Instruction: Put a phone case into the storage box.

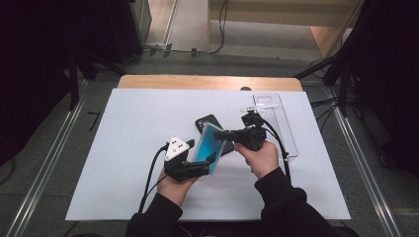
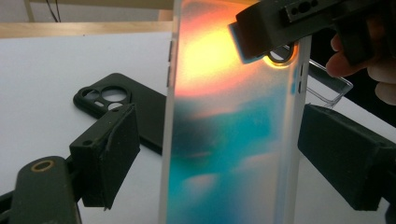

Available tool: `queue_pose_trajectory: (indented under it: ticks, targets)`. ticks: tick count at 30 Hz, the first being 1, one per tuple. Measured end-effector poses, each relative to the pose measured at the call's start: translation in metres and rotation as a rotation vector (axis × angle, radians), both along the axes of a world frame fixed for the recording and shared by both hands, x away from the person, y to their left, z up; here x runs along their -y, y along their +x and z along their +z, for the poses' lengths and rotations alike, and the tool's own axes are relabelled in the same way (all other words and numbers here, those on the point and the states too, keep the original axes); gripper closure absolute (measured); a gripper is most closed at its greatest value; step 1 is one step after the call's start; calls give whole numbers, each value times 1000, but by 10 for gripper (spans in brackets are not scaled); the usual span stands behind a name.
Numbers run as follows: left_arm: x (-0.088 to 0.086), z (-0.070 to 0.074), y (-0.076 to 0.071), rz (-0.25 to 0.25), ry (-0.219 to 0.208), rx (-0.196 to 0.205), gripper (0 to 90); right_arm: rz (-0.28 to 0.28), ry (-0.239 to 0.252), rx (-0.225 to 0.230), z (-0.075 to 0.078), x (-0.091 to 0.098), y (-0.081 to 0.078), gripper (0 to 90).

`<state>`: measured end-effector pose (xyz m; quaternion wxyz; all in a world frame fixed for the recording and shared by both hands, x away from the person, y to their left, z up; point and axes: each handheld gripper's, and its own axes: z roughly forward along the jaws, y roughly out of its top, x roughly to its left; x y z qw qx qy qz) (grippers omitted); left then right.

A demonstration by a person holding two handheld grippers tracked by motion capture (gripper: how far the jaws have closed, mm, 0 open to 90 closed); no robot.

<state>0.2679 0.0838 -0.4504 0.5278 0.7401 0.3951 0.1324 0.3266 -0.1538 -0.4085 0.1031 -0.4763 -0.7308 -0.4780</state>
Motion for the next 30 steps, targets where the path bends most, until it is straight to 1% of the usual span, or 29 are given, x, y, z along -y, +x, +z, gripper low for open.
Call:
queue_pose_trajectory:
  ticks: [2,4,7,9,10,11,12,13,15,16,18,19,22,26,28,30]
  targets:
    - [-2,2,2,-19,3,-25,139,-2,-14,7,2,1,-1,768]
    - [-2,5,4,-40,29,-59,139,-1,-25,21,2,2,-1,768]
    - [-2,9,4,-57,53,-58,139,0,-65,57,6,2,-2,767]
    - [-2,11,6,-82,59,-80,140,2,-81,80,7,2,-3,767]
    - [-1,11,6,-91,57,-96,140,7,-87,81,8,3,-4,767]
    - [-1,12,7,-106,67,-110,141,8,-88,88,9,3,-4,767]
    - [-2,13,8,-115,75,-115,145,16,-90,107,10,4,-4,767]
    - [-2,14,9,-128,86,-127,148,18,-96,114,10,4,-5,767]
    - [-3,16,10,-147,91,-145,148,32,-117,135,12,6,-6,767]
    - [-3,17,12,-162,93,-164,148,37,-123,142,13,6,-6,767]
    - [-4,18,13,-172,102,-175,149,51,-134,161,13,7,-7,767]
    - [-5,19,14,-187,108,-185,155,58,-138,170,13,7,-7,767]
    - [-7,21,18,-214,107,-223,162,85,-161,201,15,6,-9,767]
    - [-11,26,21,-241,99,-231,164,116,-167,220,15,7,-10,767]
    - [-14,27,23,-248,97,-239,201,132,-161,222,14,8,-10,766]
    - [-16,29,24,-254,96,-238,211,144,-156,213,14,10,-10,766]
